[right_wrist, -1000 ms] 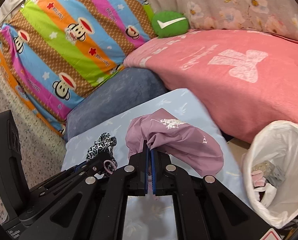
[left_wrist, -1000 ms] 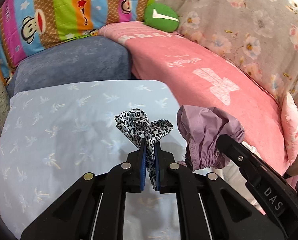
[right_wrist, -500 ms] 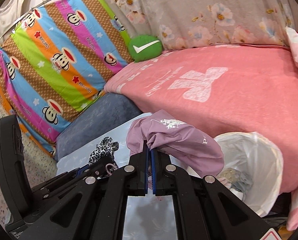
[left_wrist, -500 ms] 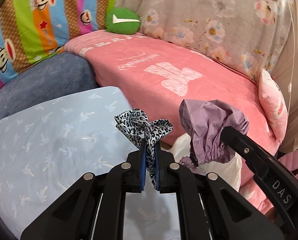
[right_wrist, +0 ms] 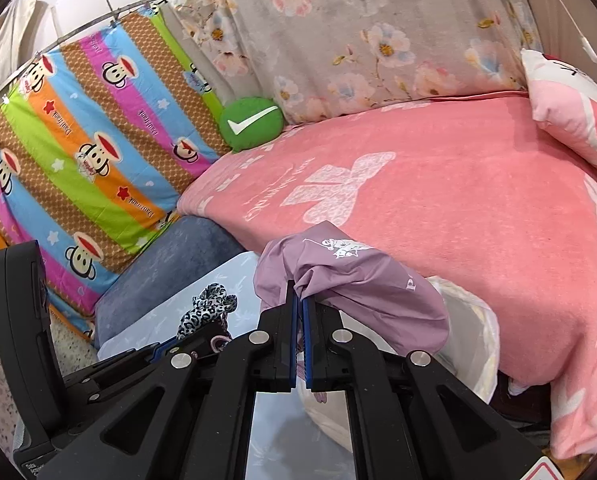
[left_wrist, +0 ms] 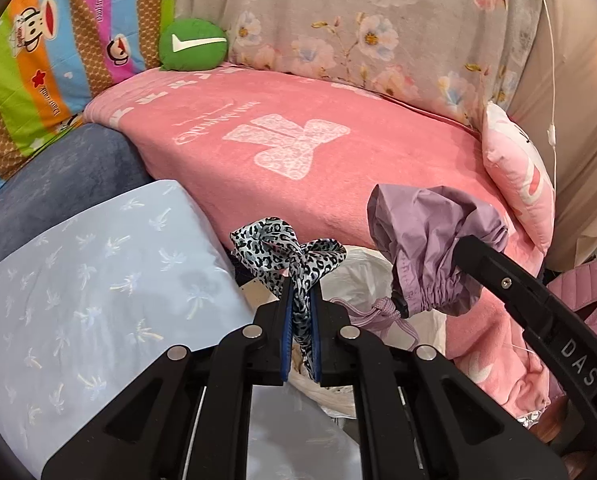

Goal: Collect trash
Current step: 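Lift the leopard strap and mauve cap and carry both over the bin, then open the left tool over the bin, then open the right tool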

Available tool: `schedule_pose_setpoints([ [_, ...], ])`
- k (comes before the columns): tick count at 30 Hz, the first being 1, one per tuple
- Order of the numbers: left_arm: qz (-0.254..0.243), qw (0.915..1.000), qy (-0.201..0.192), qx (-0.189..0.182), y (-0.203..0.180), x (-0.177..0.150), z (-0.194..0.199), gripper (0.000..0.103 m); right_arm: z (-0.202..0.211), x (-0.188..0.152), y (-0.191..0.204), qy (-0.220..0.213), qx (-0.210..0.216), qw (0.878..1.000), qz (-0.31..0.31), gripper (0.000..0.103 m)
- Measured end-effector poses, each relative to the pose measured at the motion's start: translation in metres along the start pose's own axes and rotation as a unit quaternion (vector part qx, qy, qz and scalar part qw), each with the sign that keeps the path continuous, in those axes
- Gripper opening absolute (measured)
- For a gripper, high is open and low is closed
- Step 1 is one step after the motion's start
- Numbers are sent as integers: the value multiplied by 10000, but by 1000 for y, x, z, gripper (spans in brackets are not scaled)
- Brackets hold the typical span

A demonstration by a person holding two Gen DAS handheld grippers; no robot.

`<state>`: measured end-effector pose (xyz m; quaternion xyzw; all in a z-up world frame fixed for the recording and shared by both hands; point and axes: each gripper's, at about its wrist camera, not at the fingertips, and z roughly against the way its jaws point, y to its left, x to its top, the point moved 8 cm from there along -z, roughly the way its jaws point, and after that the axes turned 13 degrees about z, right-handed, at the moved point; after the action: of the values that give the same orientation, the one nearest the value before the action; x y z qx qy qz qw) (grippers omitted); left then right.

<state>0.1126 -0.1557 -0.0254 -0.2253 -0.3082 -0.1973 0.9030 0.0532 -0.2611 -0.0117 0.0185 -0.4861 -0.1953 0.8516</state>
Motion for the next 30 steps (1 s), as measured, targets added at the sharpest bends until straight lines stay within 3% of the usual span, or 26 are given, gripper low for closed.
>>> schedule_pose_setpoints([
  [16, -43, 9992, 228, -318, -28, -3, -16, 10, 1, 0, -35, 37, -216, 9997, -139, 2],
  [17, -34, 9993, 218, -307, -28, -2, -17, 12, 1, 0, -36, 41, -214, 9997, -142, 2],
  [21, 25, 9996, 126, -269, -27, 2, -17, 40, -1, 3, -37, 52, -216, 9997, -103, 2],
  [30, 35, 9999, 4, -154, -21, 5, -15, 50, -4, 6, -31, 58, -199, 9998, 10, 3],
])
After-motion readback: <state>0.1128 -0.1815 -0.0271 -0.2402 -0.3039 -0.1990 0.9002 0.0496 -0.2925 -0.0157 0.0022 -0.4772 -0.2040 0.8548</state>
